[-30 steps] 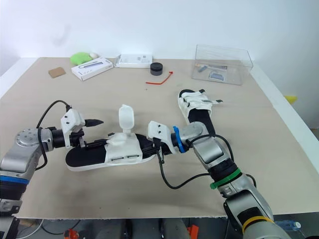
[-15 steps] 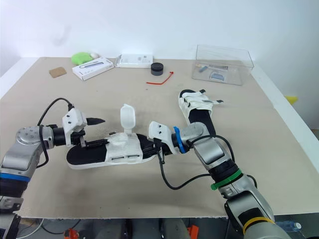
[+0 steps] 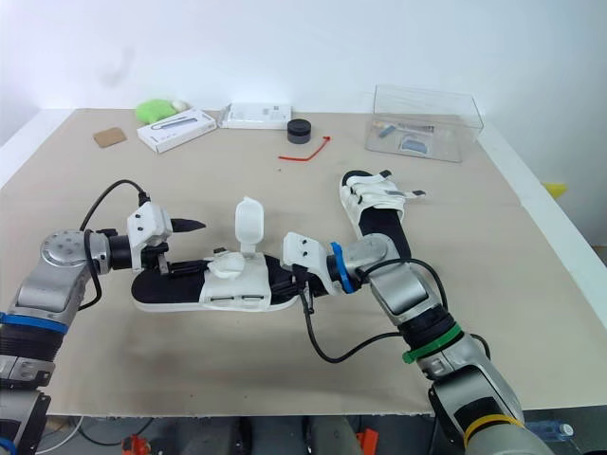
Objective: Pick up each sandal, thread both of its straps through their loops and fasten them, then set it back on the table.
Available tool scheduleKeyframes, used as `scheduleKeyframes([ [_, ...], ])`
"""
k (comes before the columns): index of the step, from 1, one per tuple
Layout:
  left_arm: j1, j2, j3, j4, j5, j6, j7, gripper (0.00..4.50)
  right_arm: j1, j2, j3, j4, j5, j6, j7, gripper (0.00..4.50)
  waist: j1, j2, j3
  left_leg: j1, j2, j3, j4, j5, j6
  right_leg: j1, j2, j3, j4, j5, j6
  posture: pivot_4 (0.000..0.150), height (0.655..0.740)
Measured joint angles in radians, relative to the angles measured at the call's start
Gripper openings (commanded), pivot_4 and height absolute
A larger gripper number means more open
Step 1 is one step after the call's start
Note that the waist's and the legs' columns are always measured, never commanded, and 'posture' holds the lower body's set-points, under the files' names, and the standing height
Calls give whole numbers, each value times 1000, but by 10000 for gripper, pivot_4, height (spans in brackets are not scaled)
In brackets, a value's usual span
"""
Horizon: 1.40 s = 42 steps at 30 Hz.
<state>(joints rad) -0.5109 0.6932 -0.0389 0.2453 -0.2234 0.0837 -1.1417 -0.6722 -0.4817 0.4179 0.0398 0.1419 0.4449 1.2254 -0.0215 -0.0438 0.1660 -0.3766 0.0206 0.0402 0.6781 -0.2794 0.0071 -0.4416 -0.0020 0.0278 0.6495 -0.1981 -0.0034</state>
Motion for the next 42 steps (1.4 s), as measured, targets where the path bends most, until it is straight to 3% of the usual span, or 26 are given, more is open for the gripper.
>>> scheduleKeyframes([
  [40,-152,-55,-82,209,108,-229,-54,44504,9,-5,-2,-17,4,16,-9,0,0,0,0,0,-1,-1,0,0,0,0,3,-1,0,0,0,1500,7400],
  [41,-156,-55,-84,213,109,-236,-61,39242,10,-5,-2,-17,4,16,-9,0,0,0,0,0,-1,-1,0,0,0,0,3,-1,0,0,0,1500,7400],
  [42,-158,-56,-88,216,109,-239,-67,37282,11,-5,-2,-17,5,16,-10,0,0,0,0,0,-1,-1,0,0,0,0,3,-1,0,0,0,1500,7400],
])
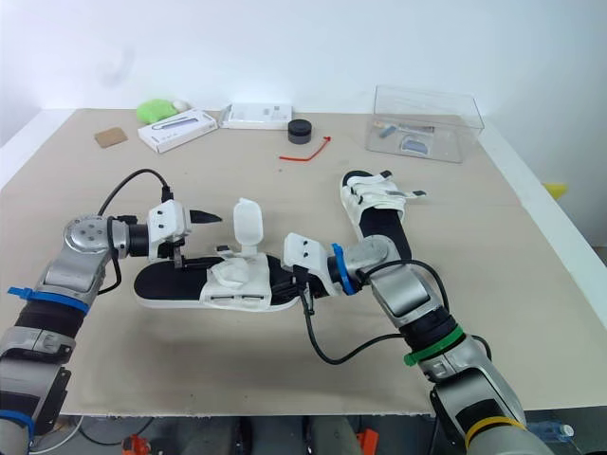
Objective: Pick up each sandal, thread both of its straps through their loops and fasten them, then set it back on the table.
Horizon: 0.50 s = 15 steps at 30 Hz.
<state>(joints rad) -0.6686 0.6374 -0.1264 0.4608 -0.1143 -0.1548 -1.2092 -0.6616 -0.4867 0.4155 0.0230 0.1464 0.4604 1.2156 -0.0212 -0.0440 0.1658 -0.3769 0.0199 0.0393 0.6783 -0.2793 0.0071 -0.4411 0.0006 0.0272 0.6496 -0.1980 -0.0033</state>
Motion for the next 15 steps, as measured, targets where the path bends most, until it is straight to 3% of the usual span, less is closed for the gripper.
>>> scheduleKeyframes([
  [7,-3,-21,-34,5,6,-22,-34,986,4,0,-1,-2,2,0,-2,0,0,0,0,0,0,0,2,0,0,0,1,0,0,0,0,1500,7400],
  [15,-11,-25,-30,11,0,-10,-21,196,8,0,-1,-8,4,0,-3,0,0,0,0,0,0,0,2,0,0,1,1,0,1,0,1,1500,7400],
])
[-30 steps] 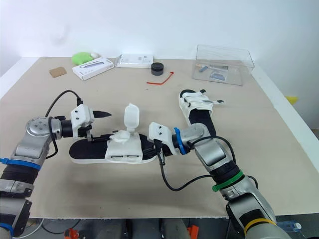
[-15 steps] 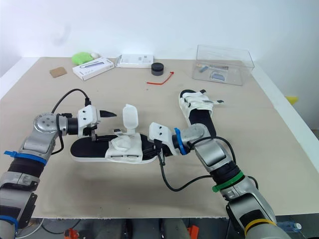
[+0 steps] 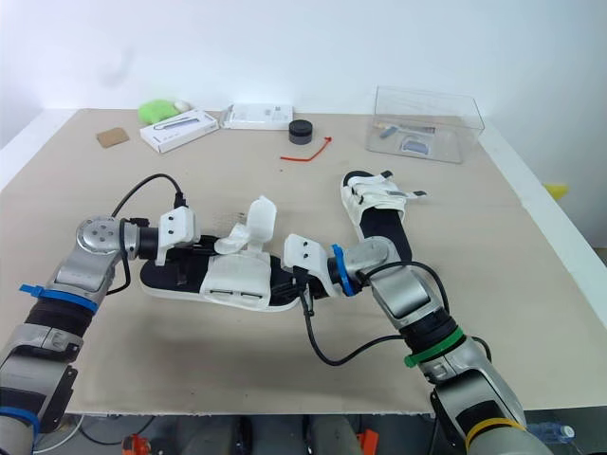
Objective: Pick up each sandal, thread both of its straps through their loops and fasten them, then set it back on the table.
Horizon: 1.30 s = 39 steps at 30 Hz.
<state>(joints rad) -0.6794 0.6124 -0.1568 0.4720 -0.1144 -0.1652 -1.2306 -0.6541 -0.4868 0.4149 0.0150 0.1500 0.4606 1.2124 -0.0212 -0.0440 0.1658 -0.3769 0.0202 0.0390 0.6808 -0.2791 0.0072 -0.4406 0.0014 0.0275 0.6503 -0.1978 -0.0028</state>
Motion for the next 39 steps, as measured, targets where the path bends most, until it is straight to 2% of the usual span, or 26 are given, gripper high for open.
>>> scheduleKeyframes([
  [15,10,0,58,-165,-83,170,40,196,8,0,1,-21,1,-22,0,0,-3,0,0,-2,1,-1,0,0,0,-1,2,0,0,0,0,1500,7400],
  [22,13,-2,156,-193,-153,301,120,196,14,3,19,12,-19,-22,-1,0,-2,0,0,-3,2,-2,1,0,0,-2,3,0,0,0,0,1500,7400],
  [29,81,21,133,-264,-162,337,73,196,2,52,4,47,-14,-22,-43,0,-4,1,0,-7,1,-3,1,0,-1,-5,0,0,0,0,0,1500,7400],
  [39,188,52,91,-385,-161,338,-7,196,-65,-51,-118,-193,231,142,91,0,1,2,1,-12,0,-10,7,0,0,-3,-4,-8,-1,0,0,1500,7400],
])
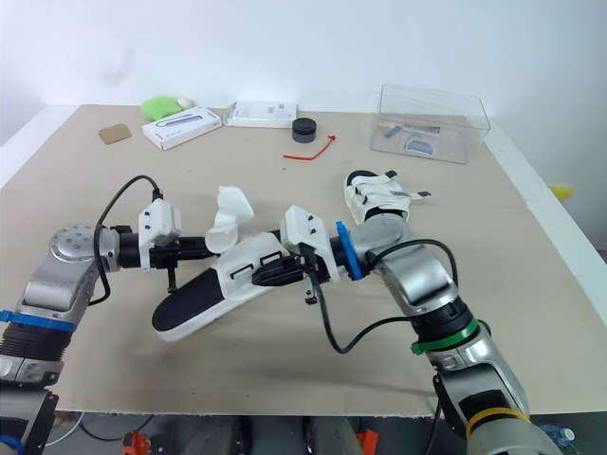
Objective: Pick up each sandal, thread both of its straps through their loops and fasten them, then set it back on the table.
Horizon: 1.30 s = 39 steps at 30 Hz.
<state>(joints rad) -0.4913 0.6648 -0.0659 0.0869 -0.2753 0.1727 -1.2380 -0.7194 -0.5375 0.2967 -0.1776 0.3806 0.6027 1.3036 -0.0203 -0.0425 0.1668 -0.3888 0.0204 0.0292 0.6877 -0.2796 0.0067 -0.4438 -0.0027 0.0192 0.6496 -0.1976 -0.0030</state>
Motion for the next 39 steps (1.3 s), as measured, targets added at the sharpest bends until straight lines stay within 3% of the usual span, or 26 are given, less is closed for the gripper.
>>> scheduleKeyframes([
  [5,20,7,-23,-15,4,-25,-30,196,-6,-46,-33,-13,85,82,25,0,0,0,0,0,0,-1,1,0,0,0,0,-1,0,0,0,1500,7400],
  [14,-62,2,-37,55,28,-103,-43,196,-2,-64,-21,57,58,46,18,0,-1,0,0,0,0,-1,2,1,0,0,5,0,0,0,0,1500,7400],
  [20,-83,13,-55,91,46,-165,-81,196,-26,25,3,288,-78,-133,-64,0,-1,0,0,0,0,-1,2,1,0,0,5,0,1,0,0,1500,7400],
  [26,-62,13,-76,92,70,-177,-79,196,-15,48,39,380,-159,-239,-84,0,-1,0,0,-1,0,-1,1,0,1,0,4,0,0,0,0,1500,7400],
  [32,-51,13,-76,92,72,-191,-76,196,-3,24,11,387,-149,-229,-67,0,0,0,0,-1,0,-1,1,0,1,0,0,-1,0,0,0,1500,7400],
  [35,-51,13,-77,104,81,-214,-69,196,4,-22,1,298,-102,-154,-17,0,0,1,0,-1,0,-1,2,0,1,0,1,-1,1,0,0,1500,7400],
  [39,-58,-8,-80,120,91,-222,-52,196,74,7,29,214,-93,-117,-26,0,0,1,0,-1,1,-2,1,0,1,0,3,-1,1,0,0,1500,7400],
])
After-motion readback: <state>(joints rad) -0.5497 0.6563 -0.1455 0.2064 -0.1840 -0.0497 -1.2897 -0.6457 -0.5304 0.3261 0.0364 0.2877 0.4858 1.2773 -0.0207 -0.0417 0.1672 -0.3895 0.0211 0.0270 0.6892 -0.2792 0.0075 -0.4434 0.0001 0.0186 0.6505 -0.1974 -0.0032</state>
